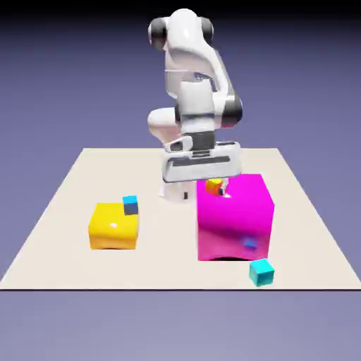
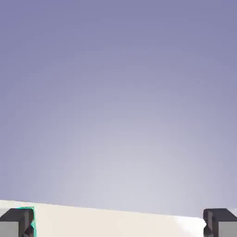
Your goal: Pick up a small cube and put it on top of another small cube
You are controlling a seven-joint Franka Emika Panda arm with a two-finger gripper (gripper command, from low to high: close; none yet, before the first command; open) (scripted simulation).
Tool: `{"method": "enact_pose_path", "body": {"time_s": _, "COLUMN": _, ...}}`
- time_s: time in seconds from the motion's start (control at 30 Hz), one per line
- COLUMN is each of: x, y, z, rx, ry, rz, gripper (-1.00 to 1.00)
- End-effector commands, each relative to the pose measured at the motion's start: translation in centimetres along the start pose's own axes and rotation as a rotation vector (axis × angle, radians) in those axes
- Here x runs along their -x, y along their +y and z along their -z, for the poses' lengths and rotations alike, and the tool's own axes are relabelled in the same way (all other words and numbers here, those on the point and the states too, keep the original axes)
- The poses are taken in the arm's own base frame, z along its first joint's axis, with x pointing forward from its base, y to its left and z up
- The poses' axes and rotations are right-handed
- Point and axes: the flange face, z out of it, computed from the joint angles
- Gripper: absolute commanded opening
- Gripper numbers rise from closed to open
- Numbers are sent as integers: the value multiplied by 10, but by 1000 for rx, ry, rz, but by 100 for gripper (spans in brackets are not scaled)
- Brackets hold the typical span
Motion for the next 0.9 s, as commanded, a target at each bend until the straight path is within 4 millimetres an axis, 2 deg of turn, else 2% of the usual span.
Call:
{"method": "enact_pose_path", "body": {"time_s": 0.0, "x": -2, "y": -7, "z": -8, "rx": 23, "ry": -26, "rz": 0, "gripper": 0}}
{"method": "enact_pose_path", "body": {"time_s": 0.23, "x": -3, "y": -56, "z": -68, "rx": 187, "ry": -202, "rz": 22, "gripper": 0}}
{"method": "enact_pose_path", "body": {"time_s": 0.43, "x": 12, "y": -92, "z": -124, "rx": 340, "ry": -337, "rz": 53, "gripper": 0}}
{"method": "enact_pose_path", "body": {"time_s": 0.63, "x": 41, "y": -121, "z": -182, "rx": 503, "ry": -456, "rz": 96, "gripper": 0}}
{"method": "enact_pose_path", "body": {"time_s": 0.87, "x": 92, "y": -143, "z": -247, "rx": 708, "ry": -575, "rz": 159, "gripper": 0}}
